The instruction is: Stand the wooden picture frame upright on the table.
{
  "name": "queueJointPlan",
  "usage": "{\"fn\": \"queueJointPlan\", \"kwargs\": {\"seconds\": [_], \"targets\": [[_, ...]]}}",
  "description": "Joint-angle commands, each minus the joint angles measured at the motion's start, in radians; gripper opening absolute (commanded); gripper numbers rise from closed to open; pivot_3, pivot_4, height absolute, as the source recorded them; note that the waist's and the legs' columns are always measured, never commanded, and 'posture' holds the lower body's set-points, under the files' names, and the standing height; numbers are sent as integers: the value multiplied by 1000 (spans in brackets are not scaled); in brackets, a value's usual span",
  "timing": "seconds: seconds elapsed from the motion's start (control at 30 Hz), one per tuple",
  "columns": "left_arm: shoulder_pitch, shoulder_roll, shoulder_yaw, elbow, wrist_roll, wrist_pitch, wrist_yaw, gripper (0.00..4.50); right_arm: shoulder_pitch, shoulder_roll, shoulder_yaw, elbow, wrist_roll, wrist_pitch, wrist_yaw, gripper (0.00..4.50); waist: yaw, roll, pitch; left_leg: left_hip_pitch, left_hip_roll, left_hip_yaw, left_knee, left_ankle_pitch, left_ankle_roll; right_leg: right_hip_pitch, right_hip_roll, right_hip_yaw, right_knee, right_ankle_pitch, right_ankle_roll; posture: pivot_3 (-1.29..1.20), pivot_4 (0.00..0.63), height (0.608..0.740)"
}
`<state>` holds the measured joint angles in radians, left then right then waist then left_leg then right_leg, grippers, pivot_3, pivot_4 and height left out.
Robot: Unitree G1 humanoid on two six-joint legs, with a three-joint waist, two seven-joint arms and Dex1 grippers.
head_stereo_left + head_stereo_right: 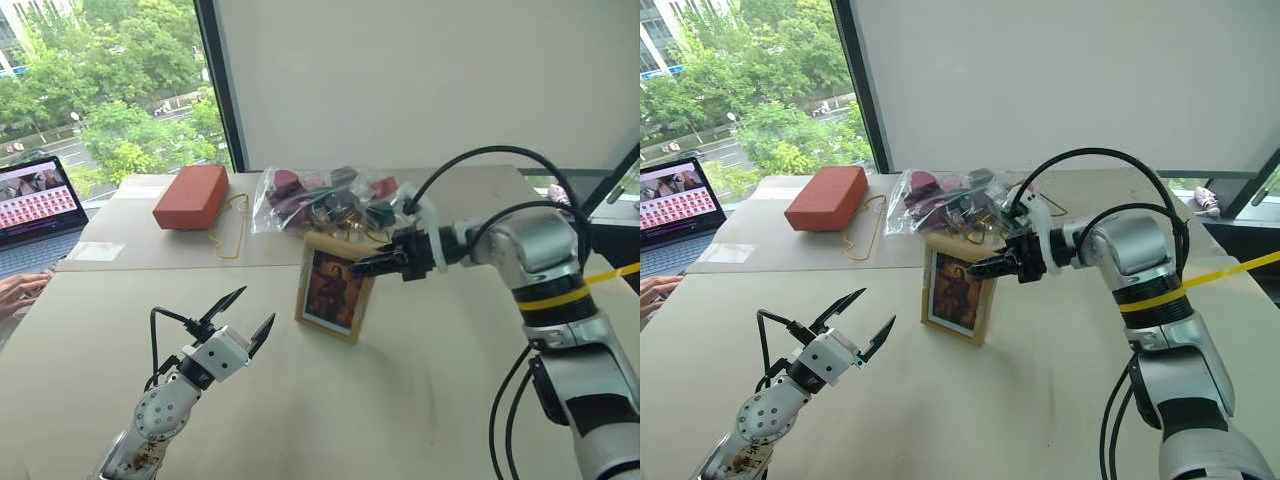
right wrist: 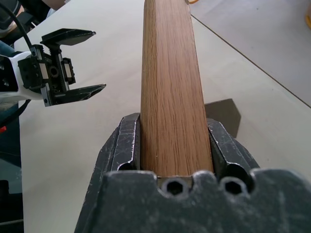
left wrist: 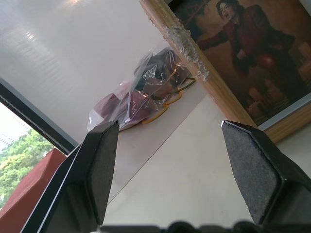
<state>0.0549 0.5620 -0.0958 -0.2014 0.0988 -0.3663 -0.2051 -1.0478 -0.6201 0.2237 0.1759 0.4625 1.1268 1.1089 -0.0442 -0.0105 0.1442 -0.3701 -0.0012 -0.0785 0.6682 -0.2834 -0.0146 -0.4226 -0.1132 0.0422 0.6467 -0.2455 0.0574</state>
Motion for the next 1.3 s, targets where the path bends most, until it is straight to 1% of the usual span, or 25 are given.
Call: {"fn": "queueJointPlan", "kwargs": {"seconds": [0.03, 0.07, 0.13, 0.23, 0.27, 0.33, 0.37, 0.47, 0.57, 0.63, 0.7, 0.77, 0.83, 0.9, 0.93, 0.97, 1.03, 1.1, 1.13, 1.17, 1.23, 1.3], "targets": [[-3, -14, 28, -29, 13, -12, -13, 3608, 2, 10, 24, 21, -12, -11, 3, 1352, -1, 0, 0, 0, 0, 0, 0, 0, 0, 0, 0, 0, 0, 0, 0, 0, 150, 740], [-4, -18, 30, -28, 14, -13, -16, 3608, 2, 15, 23, 32, -14, -10, 1, 1352, -1, 0, 0, 0, 0, 0, 0, 0, 0, 0, 0, 0, 0, 0, 0, 0, 150, 740], [-4, -25, 31, -27, 9, -15, -27, 3713, -5, 20, 13, 44, -13, -8, -2, 2259, -1, 0, 0, 1, 0, 0, 0, 0, 0, 1, 0, 0, 0, 0, 0, 0, 150, 740], [0, -34, 35, -26, 2, -17, -42, 3713, -20, 13, -9, 45, -4, 3, -1, 3166, 0, 0, 0, 0, 0, 0, 0, 0, 0, 0, 0, 0, 0, 0, 0, 0, 150, 740], [2, -36, 36, -26, 1, -19, -47, 3713, -27, 5, -22, 39, 4, 13, -1, 3569, 1, 0, 0, 0, 0, 0, 0, 0, 0, -1, 0, 0, 0, 0, 0, 0, 150, 740], [2, -40, 40, -25, -2, -23, -58, 3713, -37, -11, -48, 23, 21, 36, -2, 4233, 1, 0, 0, -1, 0, 0, 0, 0, 0, -1, 0, 0, 0, 0, 0, 0, 150, 740], [0, -40, 45, -23, -10, -24, -66, 3713, -41, -30, -73, -2, 40, 60, -1, 4405, 2, 0, 0, -1, 0, 0, 0, 0, 0, -1, 0, 0, 0, 0, 0, 0, 150, 740], [-1, -40, 54, -17, -34, -25, -94, 3713, -39, -78, -145, -87, 94, 139, -10, 4405, 6, 0, 0, -2, 0, 0, 0, 0, 0, -1, 0, 0, 0, 0, 0, 0, 150, 740], [9, -45, 60, -20, -70, -12, -126, 3713, 25, -125, -230, -208, 148, 222, -50, 4405, 9, 0, 0, -2, 0, 0, 0, 0, 1, -1, 0, 0, -1, 0, 0, 0, 150, 740], [30, -55, 67, -42, -119, 37, -147, 3713, 120, -155, -300, -314, 158, 269, -114, 4405, 14, -1, 0, -2, 0, 0, 0, -1, 1, 0, 0, -1, -1, 0, 0, 0, 150, 740], [53, -79, 79, -76, -180, 130, -152, 3713, 234, -147, -369, -422, 150, 297, -202, 4405, 17, -1, 0, -2, 0, -1, 0, -1, 2, 1, 0, -1, -2, 0, 0, 0, 150, 740], [68, -107, 96, -114, -224, 219, -135, 3713, 340, -116, -416, -527, 126, 306, -300, 4405, 20, -1, 0, -2, 0, 0, 1, -2, 3, 1, 0, -1, -2, 0, 0, 0, 150, 740], [74, -171, 118, -168, -286, 378, -72, 3713, 519, -43, -448, -687, 65, 268, -443, 4405, 24, -1, 0, -2, 0, 0, 1, -2, 3, 0, 0, 0, -1, 0, 0, 0, 150, 740], [67, -237, 141, -209, -312, 514, 5, 3713, 671, 108, -466, -796, -74, 154, -683, 4405, 27, -2, -1, -2, 0, 0, 2, -2, 3, 1, 0, -1, -1, 0, 0, 0, 150, 740], [60, -259, 151, -219, -310, 546, 29, 3713, 705, 221, -498, -822, -127, 112, -803, 4405, 26, -2, -1, -2, 0, -1, 2, -2, 3, 1, 0, -1, -1, 0, 0, 0, 150, 740], [56, -271, 157, -227, -309, 570, 39, 3713, 724, 299, -517, -837, -159, 84, -881, 4405, 22, -2, -1, -2, 0, 0, 2, -1, 2, 0, 0, 0, -1, 0, 0, 0, 150, 740], [37, -287, 166, -218, -305, 610, 54, 3713, 824, 384, -443, -877, -283, -101, -1017, 4405, 22, -2, 0, -1, -1, 1, 3, 1, -1, -1, 0, 3, -1, 0, 0, 0, 150, 740], [15, -291, 166, -204, -300, 625, 50, 3713, 923, 434, -366, -890, -377, -284, -1098, 4405, 24, -2, -1, 0, -1, 0, 2, 1, -3, 0, 0, 1, -1, 0, 0, 0, 150, 740], [3, -295, 168, -193, -293, 626, 55, 3713, 966, 476, -348, -879, -395, -377, -1121, 4405, 24, -2, -1, 1, -1, 0, 2, 1, -3, 0, 0, 1, -2, 0, 0, 0, 150, 740], [-10, -309, 175, -183, -312, 644, 58, 3713, 1010, 491, -308, -849, -427, -461, -1141, 4405, 23, -2, -1, 1, -1, 0, 2, 1, -3, 1, 0, 1, -2, 0, 0, 0, 150, 740], [-27, -305, 163, -162, -293, 637, 45, 3713, 1061, 533, -274, -772, -446, -601, -1148, 4405, 19, -2, -1, 1, -1, 0, 1, 1, -3, 1, 0, 1, -3, 0, 0, 0, 150, 740], [-38, -301, 158, -149, -283, 628, 28, 3713, 1070, 533, -256, -719, -466, -683, -1142, 4405, 8, -2, -1, 2, 0, 0, 1, 2, -3, 1, 0, 1, -3, 0, 0, 0, 150, 740]]}}
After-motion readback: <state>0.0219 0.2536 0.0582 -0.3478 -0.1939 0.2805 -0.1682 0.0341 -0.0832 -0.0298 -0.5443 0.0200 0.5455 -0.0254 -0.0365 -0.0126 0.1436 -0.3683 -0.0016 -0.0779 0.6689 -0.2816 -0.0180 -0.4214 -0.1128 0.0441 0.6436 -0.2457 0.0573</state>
